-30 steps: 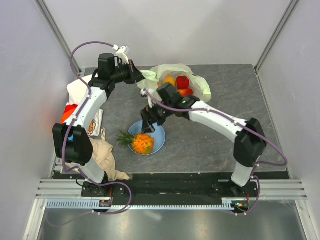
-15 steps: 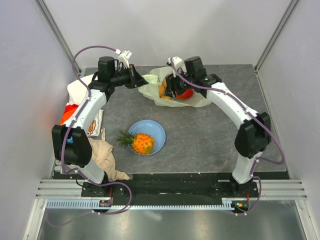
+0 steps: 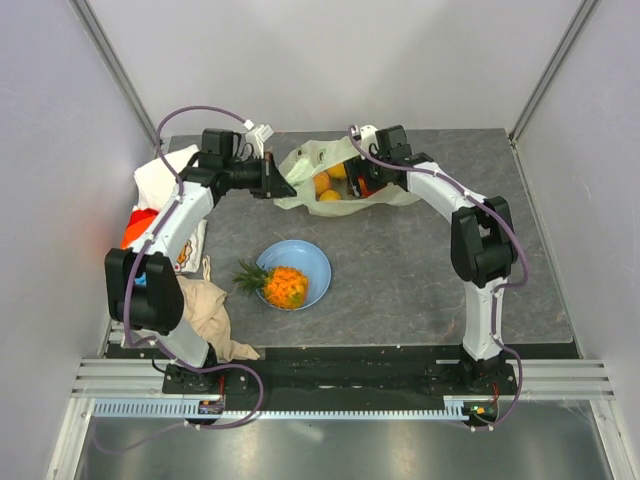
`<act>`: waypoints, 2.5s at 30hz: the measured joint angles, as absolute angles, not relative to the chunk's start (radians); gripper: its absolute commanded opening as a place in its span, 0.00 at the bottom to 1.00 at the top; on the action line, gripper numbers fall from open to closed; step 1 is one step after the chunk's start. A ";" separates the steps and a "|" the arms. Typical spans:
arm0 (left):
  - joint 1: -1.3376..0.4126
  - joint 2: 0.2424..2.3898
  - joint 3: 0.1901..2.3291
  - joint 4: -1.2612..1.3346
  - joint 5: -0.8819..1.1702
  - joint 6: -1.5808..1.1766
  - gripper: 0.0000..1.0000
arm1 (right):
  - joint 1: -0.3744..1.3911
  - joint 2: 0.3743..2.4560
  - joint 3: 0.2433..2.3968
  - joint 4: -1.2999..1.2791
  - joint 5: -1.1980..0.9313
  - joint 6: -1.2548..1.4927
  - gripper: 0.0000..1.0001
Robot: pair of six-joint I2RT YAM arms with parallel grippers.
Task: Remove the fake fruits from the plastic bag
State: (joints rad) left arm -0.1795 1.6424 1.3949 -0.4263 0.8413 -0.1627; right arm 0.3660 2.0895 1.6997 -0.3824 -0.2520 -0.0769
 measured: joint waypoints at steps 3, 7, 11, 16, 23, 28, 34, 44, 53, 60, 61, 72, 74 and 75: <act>-0.180 1.643 1.354 -0.448 0.826 -0.146 0.02 | 0.371 2.095 1.695 -0.332 -0.256 -0.138 0.87; -0.180 1.648 1.332 -0.465 0.798 -0.127 0.02 | 0.376 2.101 1.663 -0.252 -0.256 -0.229 0.91; -0.180 1.684 1.340 -0.464 0.776 -0.101 0.02 | 0.376 2.157 1.661 -0.170 -0.232 -0.320 0.95; -0.180 1.758 1.387 -0.471 0.757 -0.072 0.02 | 0.374 2.252 1.695 -0.101 -0.199 -0.417 0.96; -0.180 1.773 1.410 -0.475 0.742 -0.054 0.02 | 0.374 2.411 1.882 -0.093 -0.125 -0.464 0.72; -0.180 1.774 1.425 -0.476 0.735 -0.051 0.02 | 0.369 2.411 1.897 -0.088 -0.100 -0.445 0.54; -0.180 1.784 1.456 -0.472 0.731 -0.051 0.02 | 0.337 2.235 1.765 -0.113 -0.211 -0.316 0.45; -0.180 1.795 1.481 -0.439 0.733 -0.081 0.02 | 0.322 1.983 1.722 -0.099 -0.524 -0.081 0.49; -0.180 1.795 1.487 -0.431 0.733 -0.108 0.02 | 0.322 2.017 1.674 -0.157 -0.442 -0.147 0.69; -0.183 1.796 1.448 -0.402 0.734 -0.167 0.02 | 0.322 2.094 1.604 -0.133 -0.303 -0.210 0.98; -0.185 1.798 1.443 -0.401 0.734 -0.175 0.02 | 0.322 2.103 1.593 -0.132 -0.291 -0.216 0.98; -0.189 1.855 1.436 -0.374 0.734 -0.212 0.02 | 0.323 2.125 1.555 -0.127 -0.236 -0.269 0.89; -0.189 1.861 1.436 -0.368 0.733 -0.213 0.02 | 0.323 2.149 1.569 -0.136 -0.222 -0.286 0.74; -0.189 1.864 1.436 -0.365 0.733 -0.213 0.02 | 0.324 2.162 1.577 -0.138 -0.211 -0.295 0.68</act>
